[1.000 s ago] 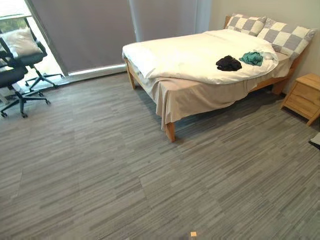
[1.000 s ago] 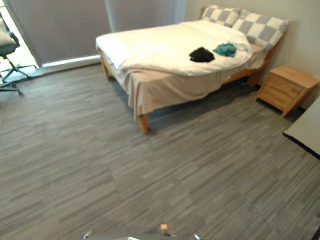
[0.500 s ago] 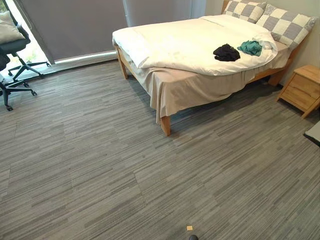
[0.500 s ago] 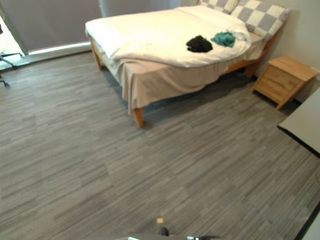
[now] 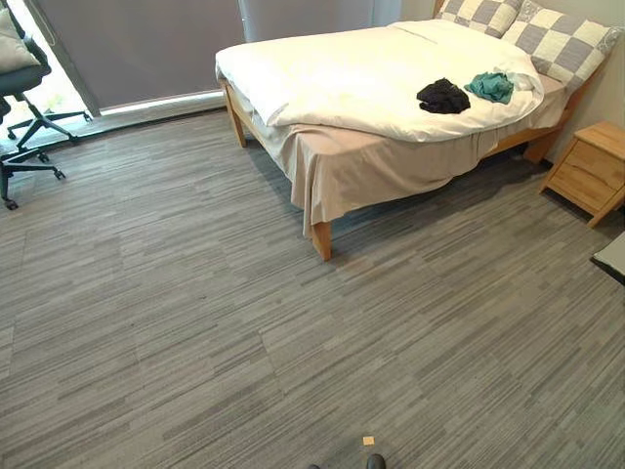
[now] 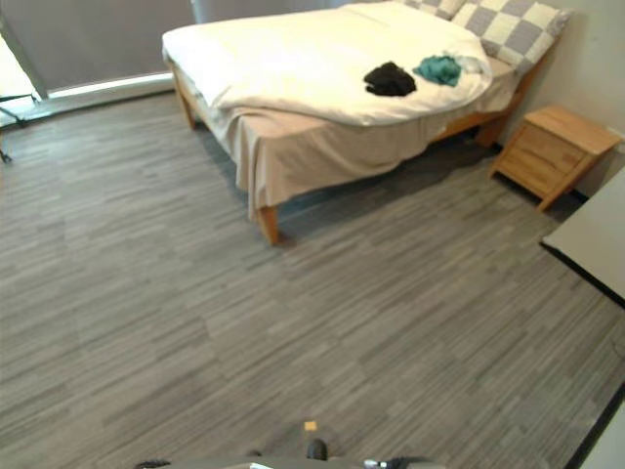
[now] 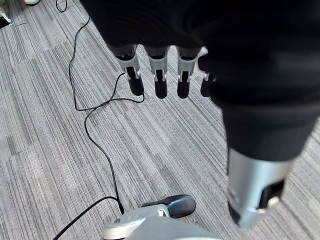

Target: Tidy up the quilt and then pick up the clothes from the bed and put them into the laundry hamper.

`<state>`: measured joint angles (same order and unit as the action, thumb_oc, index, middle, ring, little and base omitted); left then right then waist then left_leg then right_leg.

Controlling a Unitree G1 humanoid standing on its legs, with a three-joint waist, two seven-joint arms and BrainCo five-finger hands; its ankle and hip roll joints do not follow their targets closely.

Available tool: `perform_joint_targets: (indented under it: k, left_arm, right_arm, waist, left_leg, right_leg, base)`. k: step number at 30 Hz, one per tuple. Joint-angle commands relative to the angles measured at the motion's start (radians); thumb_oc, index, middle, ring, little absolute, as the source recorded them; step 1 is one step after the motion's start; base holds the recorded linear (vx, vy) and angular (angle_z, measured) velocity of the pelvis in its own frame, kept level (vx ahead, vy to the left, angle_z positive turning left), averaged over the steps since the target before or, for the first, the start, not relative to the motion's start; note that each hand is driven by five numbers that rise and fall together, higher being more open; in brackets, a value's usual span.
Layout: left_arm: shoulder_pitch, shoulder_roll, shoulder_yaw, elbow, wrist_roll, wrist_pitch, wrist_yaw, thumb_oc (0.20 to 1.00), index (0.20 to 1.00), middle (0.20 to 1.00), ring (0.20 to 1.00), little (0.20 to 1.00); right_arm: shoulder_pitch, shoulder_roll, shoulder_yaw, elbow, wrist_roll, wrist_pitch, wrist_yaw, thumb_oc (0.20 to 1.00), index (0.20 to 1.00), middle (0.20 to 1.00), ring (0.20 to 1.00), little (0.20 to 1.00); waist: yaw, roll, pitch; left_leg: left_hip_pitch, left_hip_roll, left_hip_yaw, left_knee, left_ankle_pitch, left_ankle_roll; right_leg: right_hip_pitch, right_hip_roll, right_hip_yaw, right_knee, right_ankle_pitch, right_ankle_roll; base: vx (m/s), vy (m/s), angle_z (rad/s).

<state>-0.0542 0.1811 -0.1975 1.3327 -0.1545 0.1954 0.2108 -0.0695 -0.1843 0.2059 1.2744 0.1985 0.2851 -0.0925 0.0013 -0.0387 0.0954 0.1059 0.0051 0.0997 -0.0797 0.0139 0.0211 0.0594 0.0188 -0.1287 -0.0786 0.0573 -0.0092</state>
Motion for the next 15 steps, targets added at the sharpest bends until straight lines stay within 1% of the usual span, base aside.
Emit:
perform_joint_targets:
  k: [1,4,7,8,9,10,12,13,14,15]
  left_arm:
    - [-0.040,-0.046,-0.009,0.051,-0.023,-0.007,0.033,1.000,1.000,1.000,1.000,1.000]
    - [-0.033,-0.042,-0.005,0.039,-0.031,-0.005,0.030,1.000,1.000,1.000,1.000,1.000]
    - [-0.032,-0.036,-0.004,0.027,-0.036,0.000,0.023,1.000,1.000,1.000,1.000,1.000]
    - [-0.046,-0.028,-0.006,0.019,-0.030,0.005,0.017,1.000,1.000,1.000,1.000,1.000]
    - [-0.049,-0.025,-0.007,0.017,-0.028,0.005,0.016,1.000,1.000,1.000,1.000,1.000]
    - [-0.055,-0.019,-0.012,0.014,-0.023,0.004,0.011,1.000,1.000,1.000,1.000,1.000]
    - [-0.064,-0.012,-0.025,0.008,-0.025,0.005,0.010,1.000,1.000,1.000,1.000,1.000]
    - [-0.065,-0.011,-0.026,0.007,-0.026,0.008,0.011,1.000,1.000,1.000,1.000,1.000]
    - [-0.068,0.002,-0.038,0.003,-0.048,0.017,0.011,1.000,1.000,1.000,1.000,1.000]
    - [-0.066,0.009,-0.036,-0.001,-0.050,0.021,0.007,1.000,1.000,1.000,1.000,1.000]
  right_arm:
    - [-0.040,0.015,0.035,0.056,0.001,0.010,-0.022,1.000,1.000,1.000,1.000,1.000]
    - [-0.046,0.012,0.033,0.058,0.000,0.010,-0.029,1.000,1.000,1.000,1.000,1.000]
    - [-0.056,0.007,0.026,0.056,0.016,0.009,-0.037,1.000,1.000,1.000,1.000,1.000]
    - [-0.070,0.001,0.019,0.049,0.032,0.003,-0.041,1.000,1.000,1.000,1.000,1.000]
    - [-0.073,0.000,0.019,0.046,0.036,0.004,-0.041,1.000,1.000,1.000,1.000,1.000]
    - [-0.076,-0.003,0.018,0.044,0.046,-0.004,-0.037,1.000,1.000,1.000,1.000,1.000]
    - [-0.072,-0.012,0.012,0.039,0.064,-0.013,-0.032,1.000,1.000,1.000,1.000,1.000]
    - [-0.071,-0.013,0.012,0.038,0.064,-0.013,-0.030,1.000,1.000,1.000,1.000,1.000]
    - [-0.064,-0.015,0.010,0.040,0.062,-0.013,-0.010,1.000,1.000,1.000,1.000,1.000]
    - [-0.059,-0.009,0.011,0.040,0.060,-0.009,-0.008,1.000,1.000,1.000,1.000,1.000]
  waist:
    - [0.000,-0.019,-0.007]
    - [0.005,-0.018,0.006]
    - [0.013,-0.012,0.031]
    - [0.018,0.000,0.063]
    - [0.018,0.002,0.069]
    - [0.012,0.010,0.085]
    - [-0.004,0.032,0.121]
    - [-0.005,0.033,0.125]
    - [-0.016,0.031,0.162]
    - [-0.018,0.019,0.173]
  left_leg:
    - [-0.021,-0.014,-0.033,-0.008,-0.030,0.001]
    - [-0.027,-0.011,-0.028,0.026,-0.036,0.008]
    - [-0.062,-0.011,-0.020,0.088,-0.049,0.023]
    - [-0.100,-0.010,-0.010,0.137,-0.061,0.048]
    - [-0.106,-0.010,-0.007,0.143,-0.063,0.055]
    - [-0.116,-0.012,-0.007,0.158,-0.076,0.071]
    - [-0.127,-0.010,-0.013,0.188,-0.096,0.094]
    - [-0.130,-0.010,-0.013,0.192,-0.097,0.096]
    - [-0.136,-0.015,-0.019,0.232,-0.117,0.100]
    - [-0.135,-0.021,-0.022,0.247,-0.126,0.093]
  right_leg:
    - [0.020,-0.085,0.016,-0.004,0.018,0.122]
    - [0.009,-0.103,0.016,0.036,0.008,0.124]
    - [-0.020,-0.138,0.003,0.131,-0.017,0.127]
    - [-0.067,-0.166,-0.001,0.279,-0.051,0.128]
    - [-0.080,-0.172,0.001,0.310,-0.051,0.130]
    - [-0.132,-0.182,0.015,0.425,-0.024,0.130]
    - [-0.257,-0.179,0.051,0.665,0.042,0.126]
    - [-0.271,-0.180,0.055,0.681,0.049,0.126]
    - [-0.356,-0.201,0.052,0.699,0.124,0.134]
    - [-0.364,-0.211,0.043,0.626,0.149,0.143]
  base:
    - [0.03,0.070,0.00]
    - [0.02,0.083,0.00]
    - [-0.03,0.157,-0.02]
    - [-0.04,0.184,-0.02]
    - [-0.03,0.222,-0.05]
    - [0.03,0.162,-0.09]
    - [0.04,0.161,-0.14]
    - [0.13,0.071,-0.05]
    - [0.22,-0.029,0.02]
    - [0.32,-0.105,0.13]
